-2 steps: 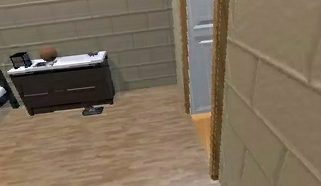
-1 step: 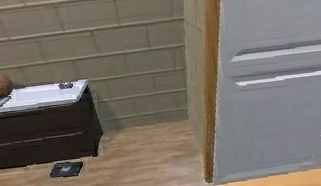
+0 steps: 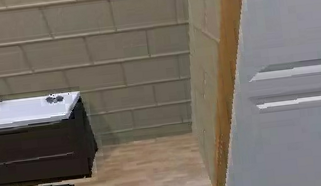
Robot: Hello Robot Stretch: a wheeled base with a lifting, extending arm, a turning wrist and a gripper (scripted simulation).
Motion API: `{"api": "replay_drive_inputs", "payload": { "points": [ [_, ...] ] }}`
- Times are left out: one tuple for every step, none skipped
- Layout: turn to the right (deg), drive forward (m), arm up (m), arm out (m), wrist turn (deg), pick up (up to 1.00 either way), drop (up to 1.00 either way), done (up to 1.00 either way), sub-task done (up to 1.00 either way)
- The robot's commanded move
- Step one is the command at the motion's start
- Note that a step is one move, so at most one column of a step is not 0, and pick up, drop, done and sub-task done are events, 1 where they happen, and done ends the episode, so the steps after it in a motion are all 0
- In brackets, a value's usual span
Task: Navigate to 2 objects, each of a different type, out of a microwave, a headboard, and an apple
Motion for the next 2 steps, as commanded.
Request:
{"api": "replay_drive_inputs", "payload": {
  "points": [
    [39.0, 0.0, 0.0, 0.0, 0.0, 0.0, 0.0, 0.0, 0.0],
    [0.0, 0.3, 0.0, 0.0, 0.0, 0.0, 0.0, 0.0, 0.0]
  ]
}}
